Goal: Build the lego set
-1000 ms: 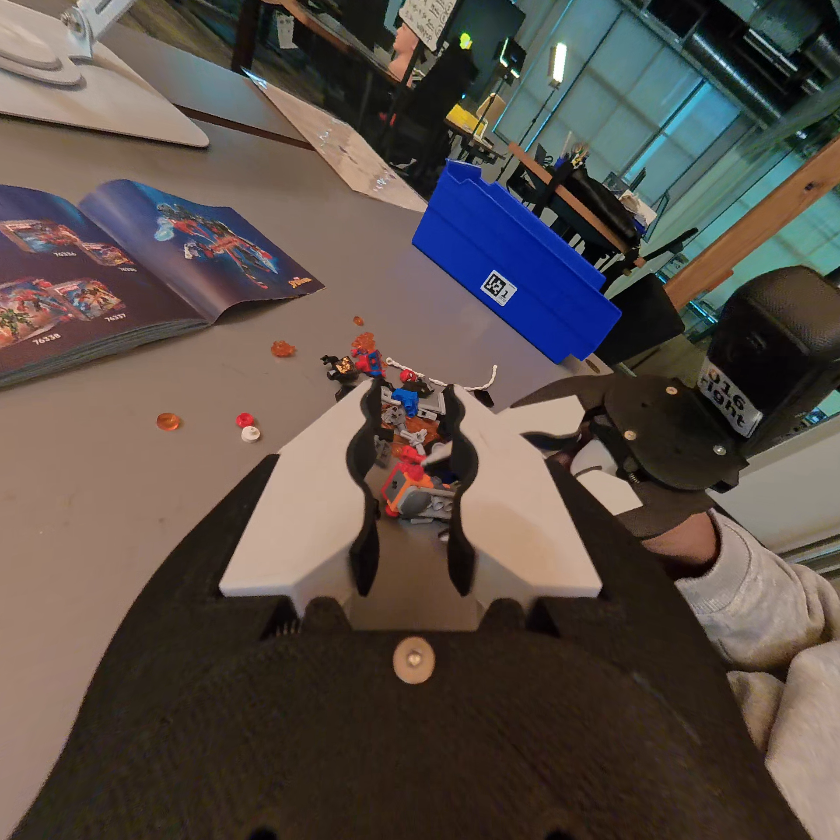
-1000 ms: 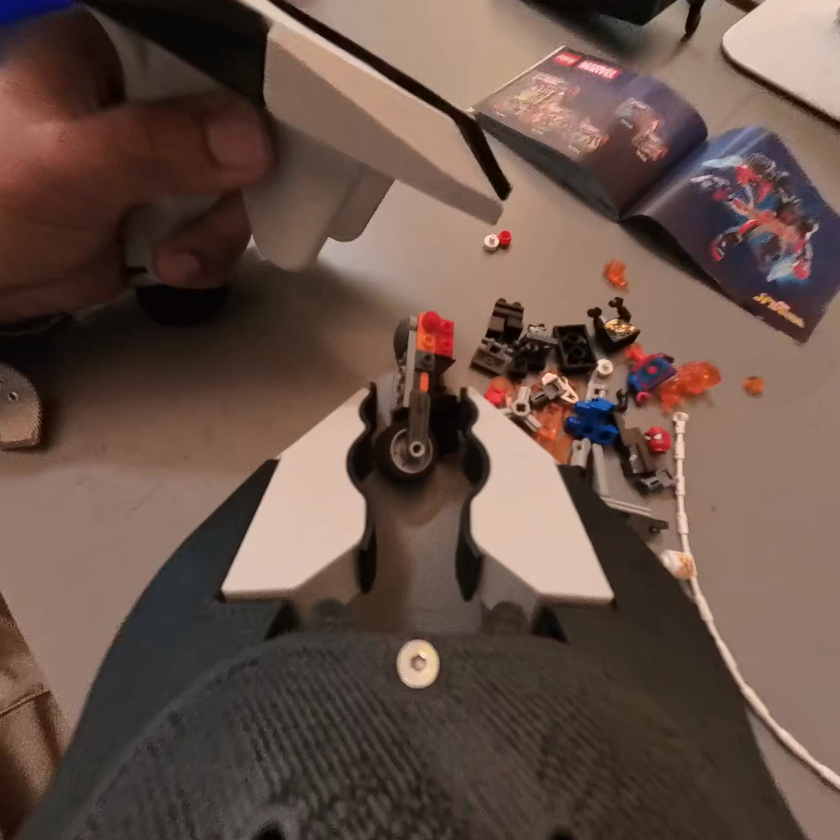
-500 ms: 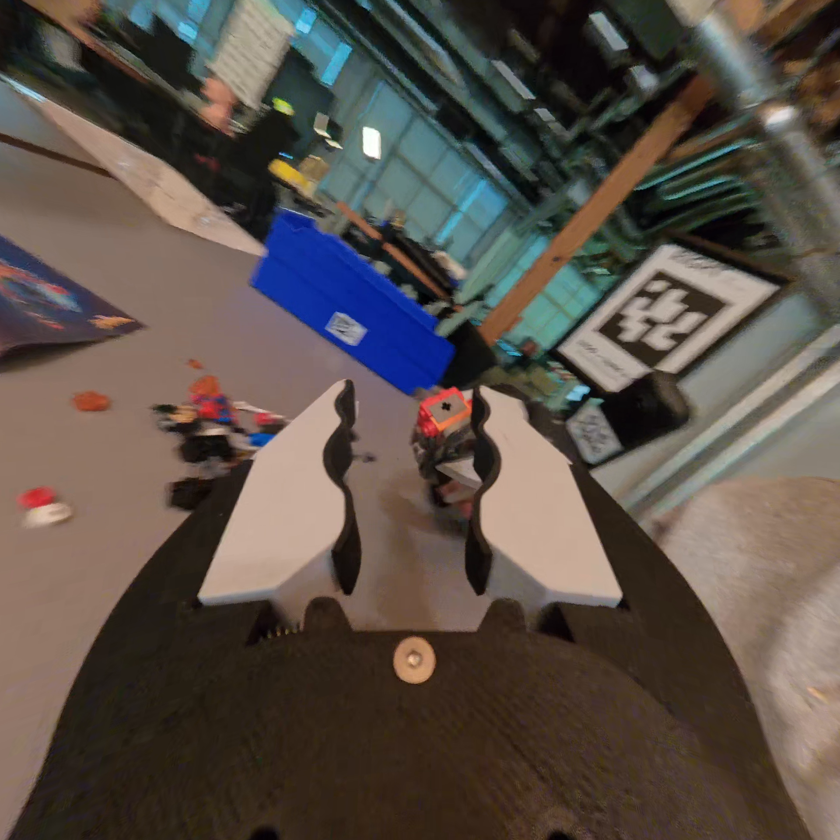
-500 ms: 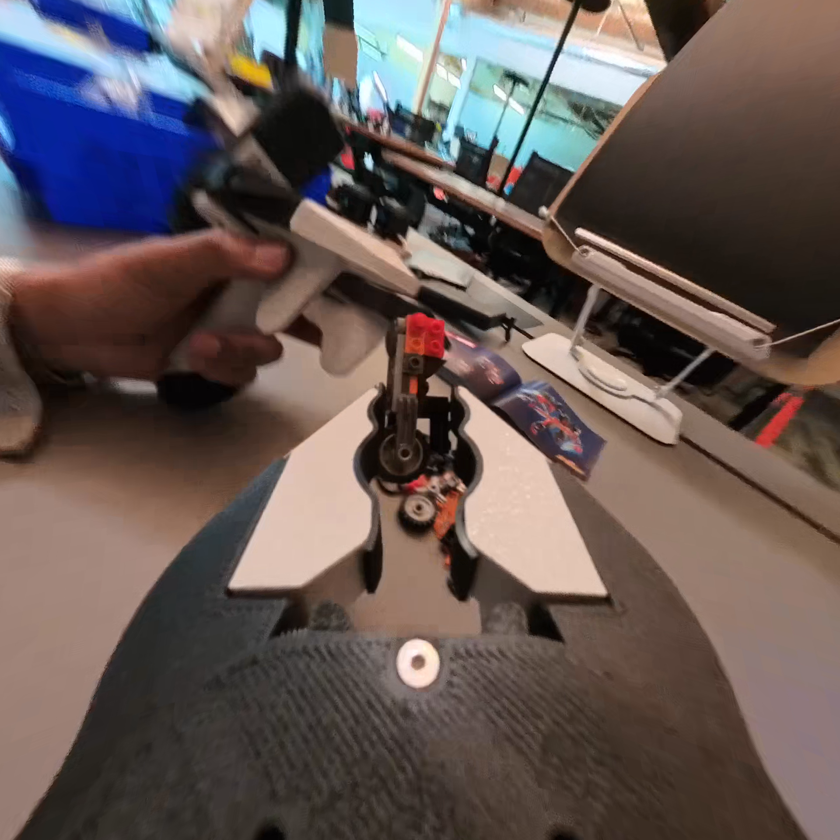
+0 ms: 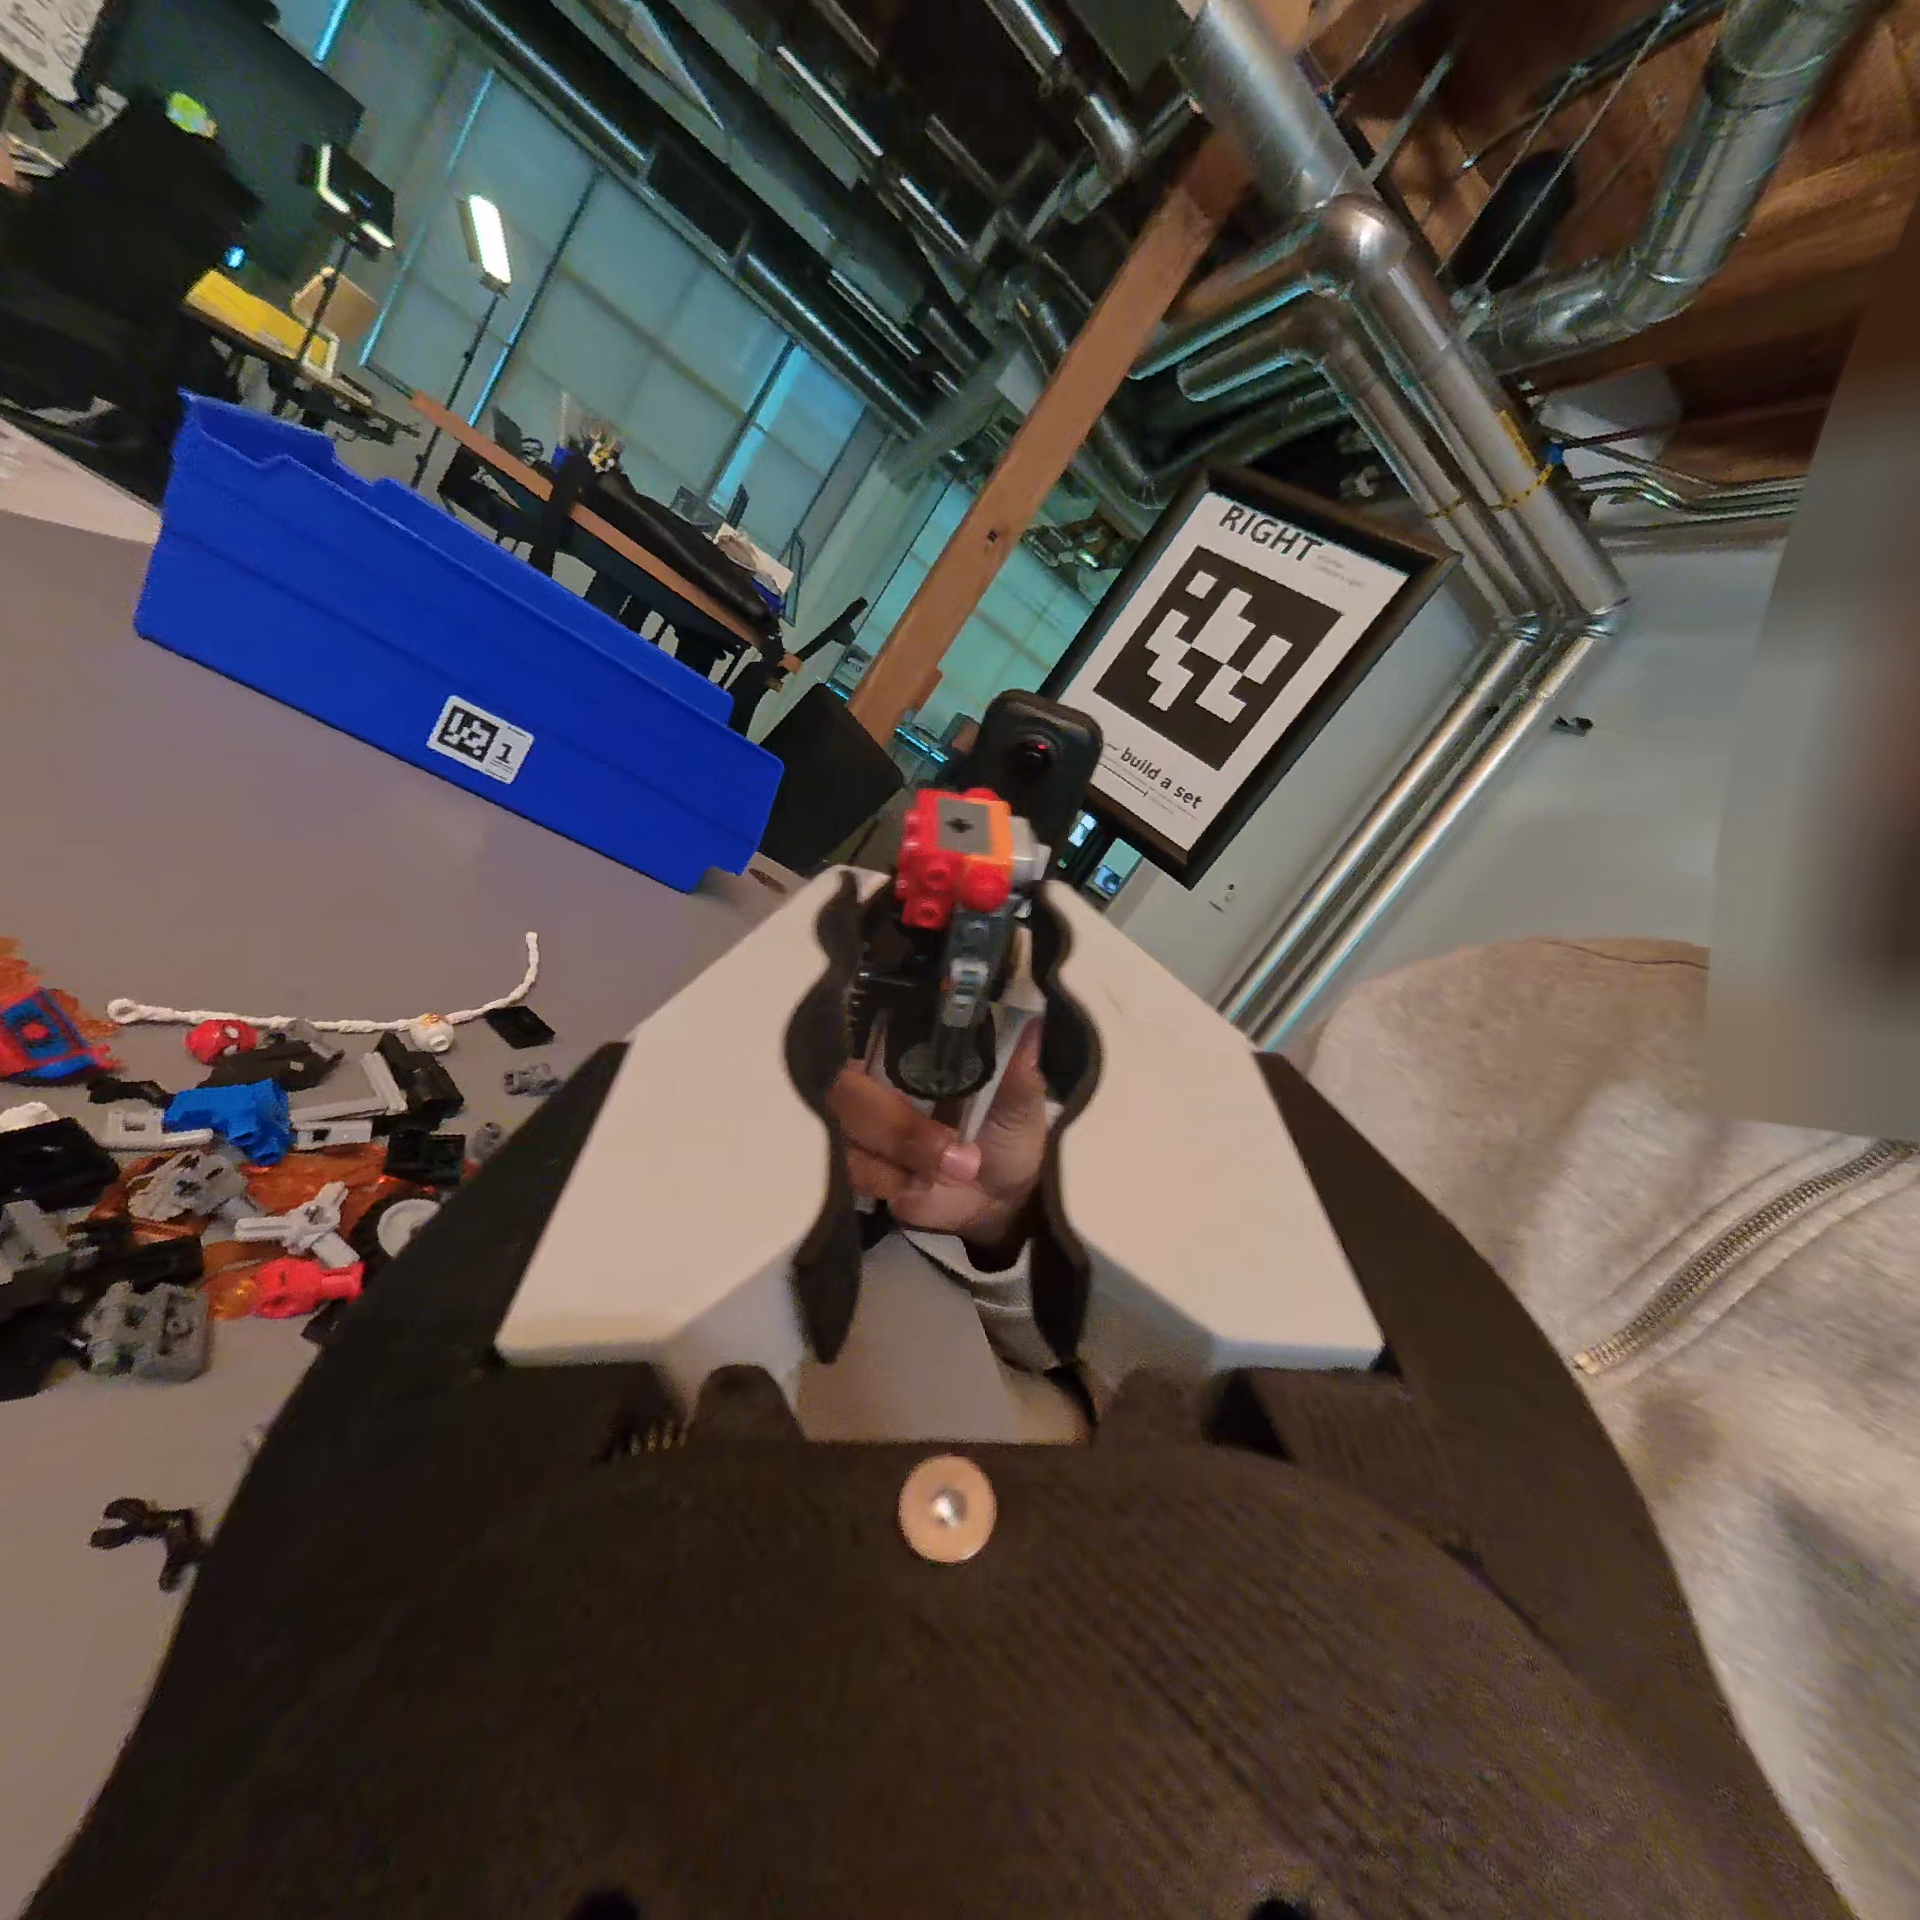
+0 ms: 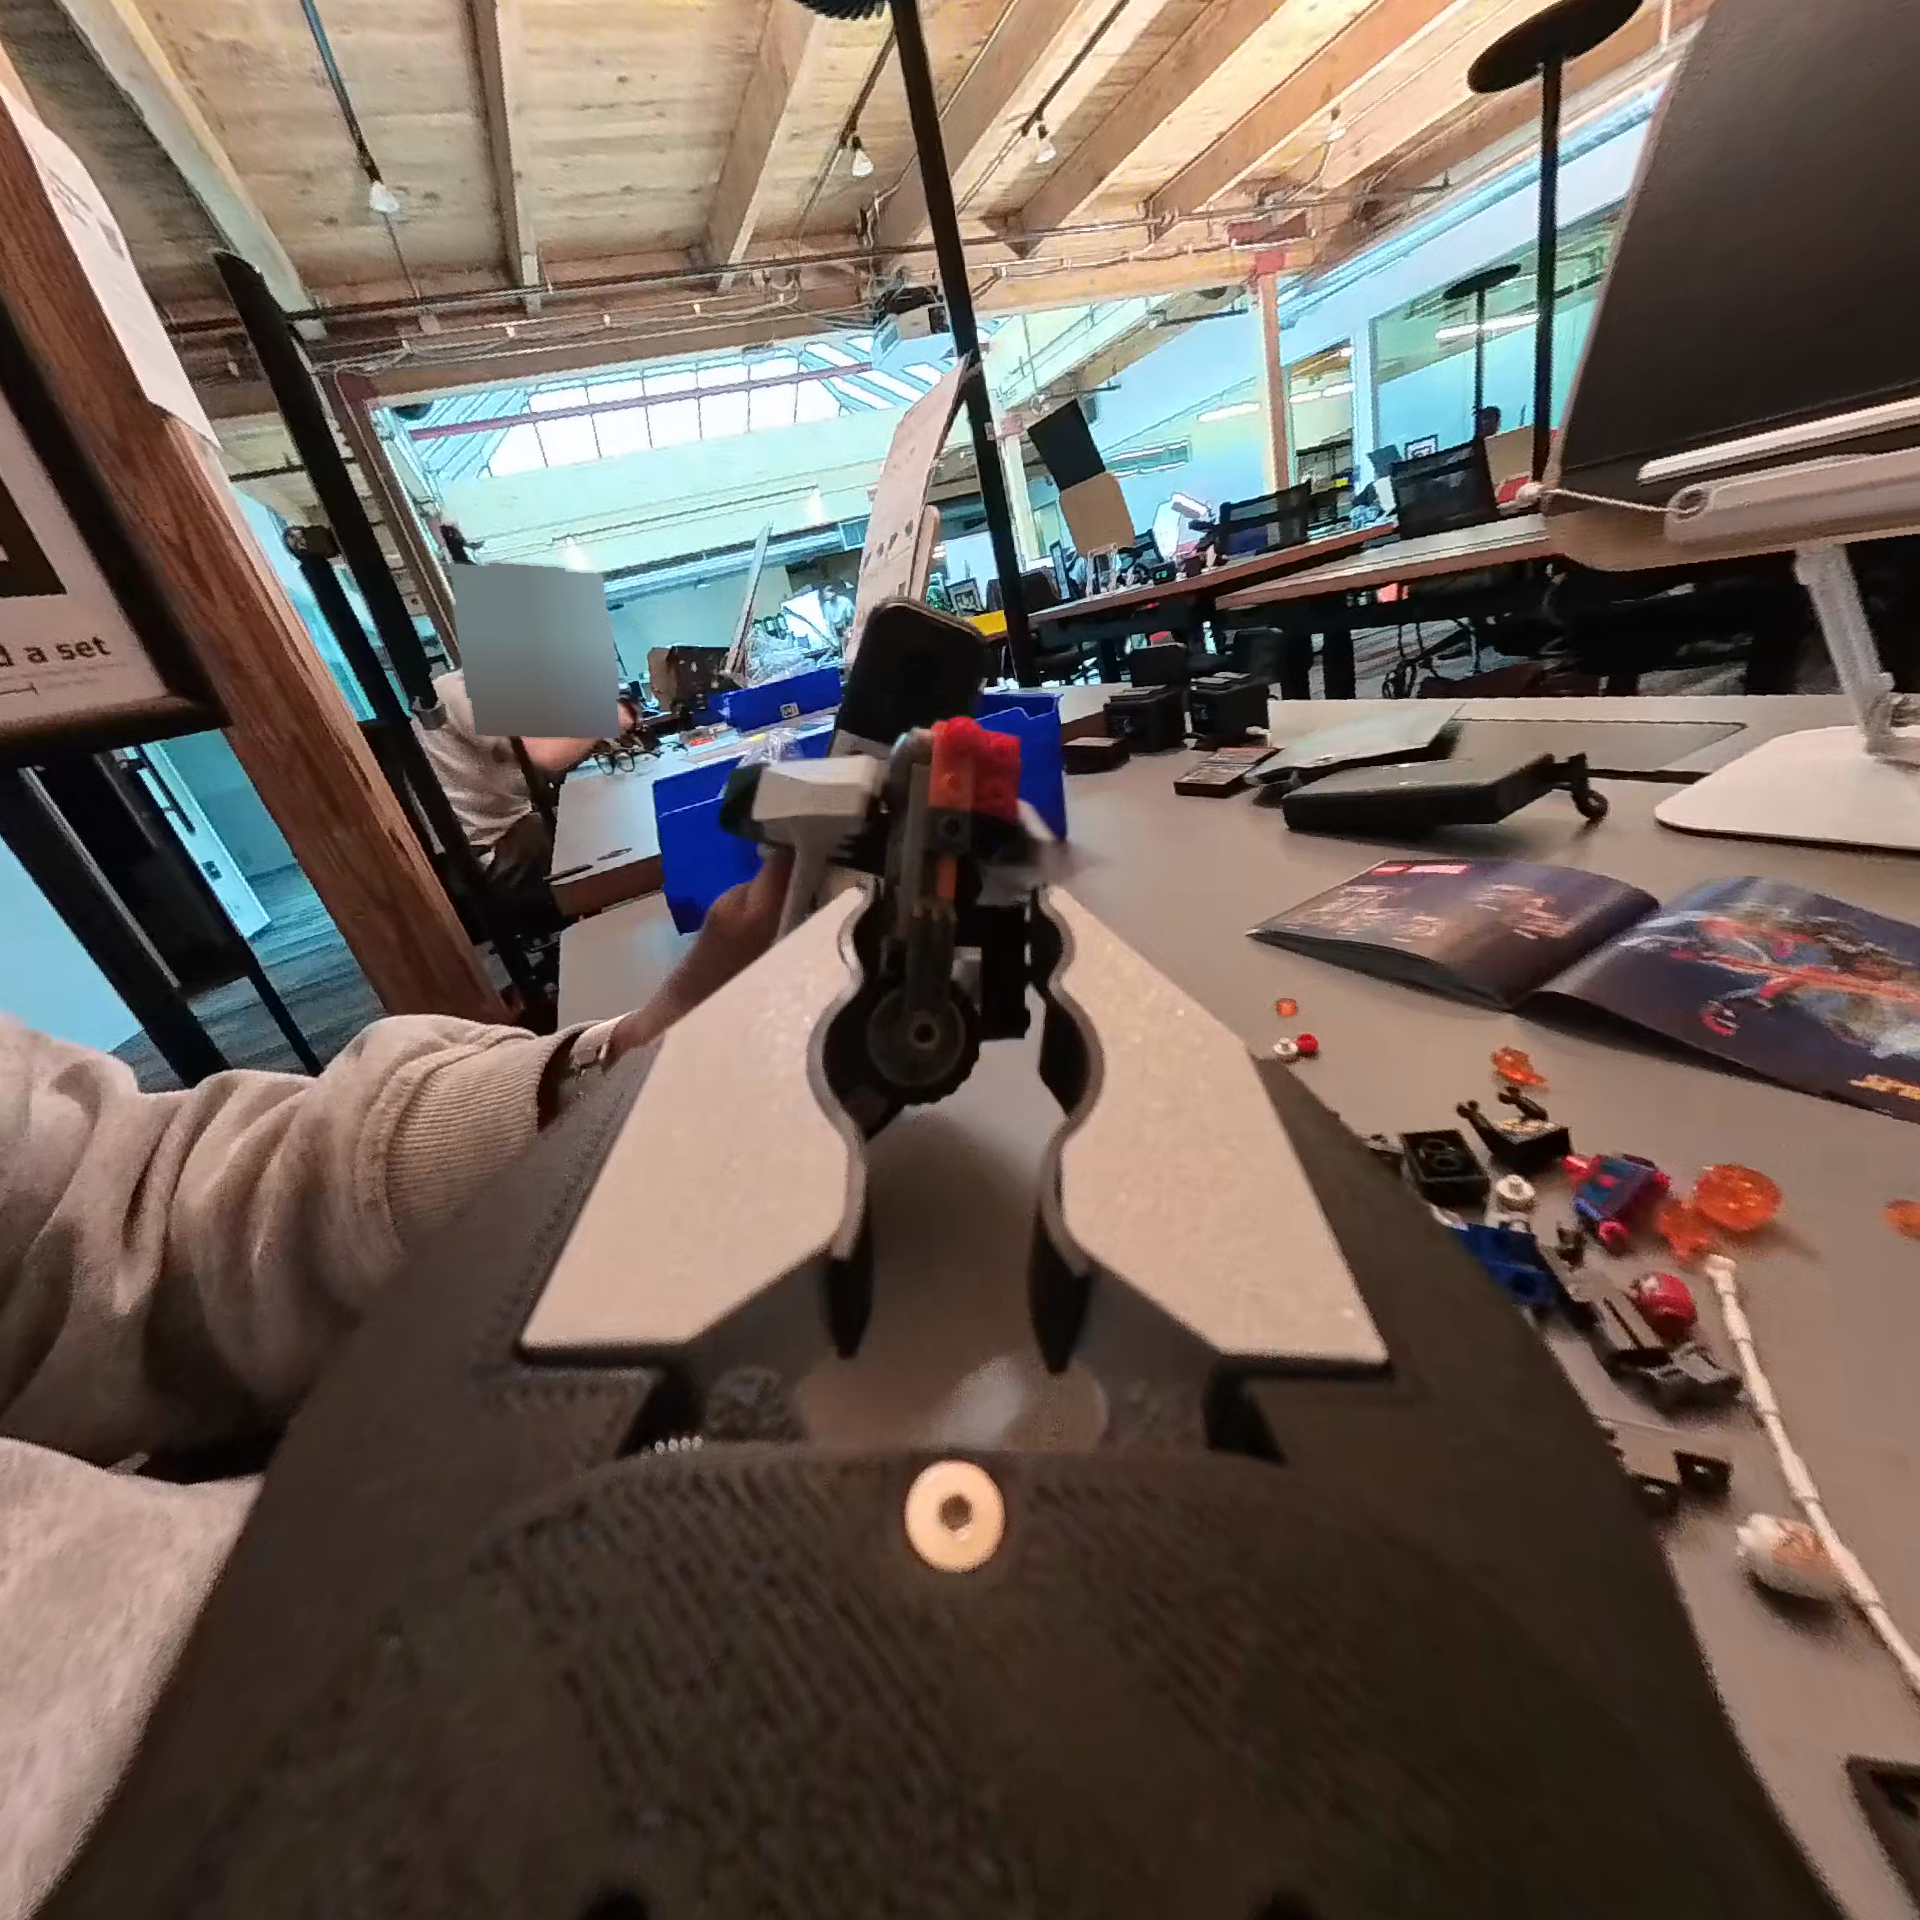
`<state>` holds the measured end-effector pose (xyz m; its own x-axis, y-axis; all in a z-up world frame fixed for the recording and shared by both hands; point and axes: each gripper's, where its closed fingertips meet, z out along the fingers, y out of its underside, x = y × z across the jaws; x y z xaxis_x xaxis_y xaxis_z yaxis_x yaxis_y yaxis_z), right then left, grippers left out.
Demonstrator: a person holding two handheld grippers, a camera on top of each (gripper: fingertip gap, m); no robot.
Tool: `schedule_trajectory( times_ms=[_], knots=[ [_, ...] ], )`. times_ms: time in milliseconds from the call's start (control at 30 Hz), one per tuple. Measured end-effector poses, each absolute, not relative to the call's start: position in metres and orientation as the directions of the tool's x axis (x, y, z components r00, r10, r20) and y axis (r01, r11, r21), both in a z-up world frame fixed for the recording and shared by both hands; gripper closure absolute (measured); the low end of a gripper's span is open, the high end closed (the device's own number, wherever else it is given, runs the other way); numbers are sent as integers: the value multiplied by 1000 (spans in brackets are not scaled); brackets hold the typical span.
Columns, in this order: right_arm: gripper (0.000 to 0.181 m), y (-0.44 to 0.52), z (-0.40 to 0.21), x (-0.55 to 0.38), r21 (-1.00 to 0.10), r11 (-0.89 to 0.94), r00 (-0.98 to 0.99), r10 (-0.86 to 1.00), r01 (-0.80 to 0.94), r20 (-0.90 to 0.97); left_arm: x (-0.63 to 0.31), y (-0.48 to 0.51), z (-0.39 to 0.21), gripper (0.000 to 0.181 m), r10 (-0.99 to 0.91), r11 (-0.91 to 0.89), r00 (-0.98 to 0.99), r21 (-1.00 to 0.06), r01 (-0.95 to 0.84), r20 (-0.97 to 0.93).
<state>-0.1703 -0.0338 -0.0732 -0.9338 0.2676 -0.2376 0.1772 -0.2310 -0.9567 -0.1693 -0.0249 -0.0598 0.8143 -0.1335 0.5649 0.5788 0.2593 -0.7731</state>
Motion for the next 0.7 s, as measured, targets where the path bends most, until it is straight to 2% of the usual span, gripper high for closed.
schedule_trajectory(
  times_ms=[33,100,200,267,333,367,600,700],
  knots=[
    [155,-34,-72,-170,-955,-237,-935,260,180,-241,-169,-27,-59,157,-138,262,816,-774,577,561],
    [155,-32,-72,-170,-947,-250,-936,236,203,-263,-168,-27,-59,158,-117,259,831,-791,555,544],
    [145,-20,-61,-171,-915,-331,-934,192,228,-302,-171,-27,-64,158,-53,243,854,-823,514,518],
    [152,-9,-54,-173,-894,-383,-931,176,233,-318,-172,-27,-67,159,-37,227,855,-829,511,517],
    [171,-1,-51,-174,-887,-403,-932,175,226,-318,-171,-24,-69,158,-10,206,871,-852,482,491],
    [175,0,-53,-174,-887,-396,-930,172,238,-326,-169,-22,-71,158,6,190,882,-866,462,472],
    [172,-13,-64,-172,-846,-377,-896,85,377,-437,-162,-11,-80,158,85,93,932,-934,344,352],
    [177,-13,-67,-174,-832,-374,-883,66,411,-466,-163,-11,-83,158,98,81,932,-936,343,350]
  ],
)
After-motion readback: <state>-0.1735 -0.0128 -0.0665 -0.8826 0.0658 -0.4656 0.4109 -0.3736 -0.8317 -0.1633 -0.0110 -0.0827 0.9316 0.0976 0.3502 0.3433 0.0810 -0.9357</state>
